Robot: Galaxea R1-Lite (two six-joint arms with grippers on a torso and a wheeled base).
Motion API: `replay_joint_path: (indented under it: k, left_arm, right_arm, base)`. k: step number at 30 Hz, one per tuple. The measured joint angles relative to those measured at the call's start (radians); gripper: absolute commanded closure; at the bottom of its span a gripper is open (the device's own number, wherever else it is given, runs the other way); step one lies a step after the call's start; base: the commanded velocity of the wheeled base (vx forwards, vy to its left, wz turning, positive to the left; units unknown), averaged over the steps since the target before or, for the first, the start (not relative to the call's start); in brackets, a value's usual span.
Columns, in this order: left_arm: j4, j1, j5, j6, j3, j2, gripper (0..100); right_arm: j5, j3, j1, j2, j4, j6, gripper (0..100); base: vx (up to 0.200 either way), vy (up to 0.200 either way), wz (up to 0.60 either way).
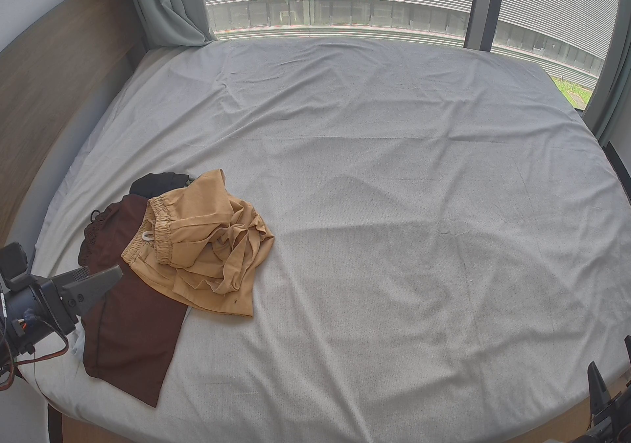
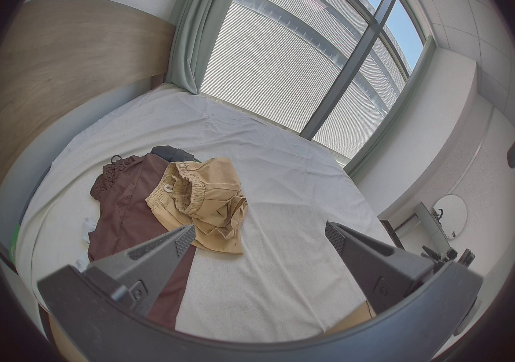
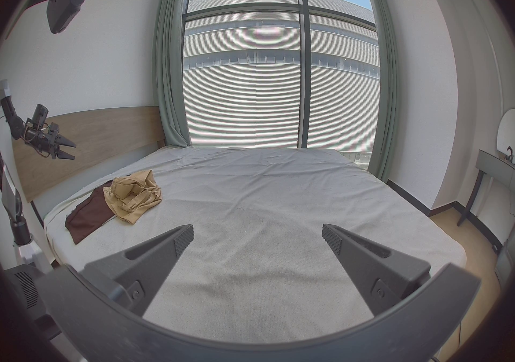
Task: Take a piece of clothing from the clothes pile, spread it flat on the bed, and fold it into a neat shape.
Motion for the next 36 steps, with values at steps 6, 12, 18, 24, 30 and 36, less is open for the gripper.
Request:
replay_joint_path:
  k: [6, 12, 18, 24, 30, 36]
  left_arm:
    - [-0.009, 0.076, -0.107, 0.079, -0.006, 0.068, 0]
    - [-0.091, 0.093, -0.142, 0.087, -0.003, 0.134, 0]
    - [-0.150, 0.095, -0.154, 0.088, 0.003, 0.202, 0]
    - [-0.161, 0.096, -0.186, 0.087, -0.006, 0.252, 0]
    - [-0.215, 0.098, -0.217, 0.085, -0.032, 0.321, 0]
    - [-0.299, 0.101, -0.248, 0.080, -0.053, 0.409, 0]
  right_arm:
    - [0.000, 0.000, 0.000, 0.000, 0.000, 0.000, 0]
    - [-0.001, 0.000, 0.000, 0.000, 0.000, 0.001, 0]
    - [-0.001, 0.000, 0.000, 0.000, 0.000, 0.001, 0]
    - [-0.001, 0.000, 0.000, 0.000, 0.000, 0.001, 0]
    - [-0.001, 0.000, 0.000, 0.000, 0.000, 0.001, 0]
    - [-0.001, 0.000, 0.001, 0.000, 0.000, 0.001, 0]
  base:
    - [0.000, 0.000, 0.00]
    - [0.000, 0.000, 0.00]
    - [0.000, 0.000, 0.00]
    - [0.000, 0.000, 0.00]
    - [0.000, 0.000, 0.00]
    - [0.000, 0.000, 0.00]
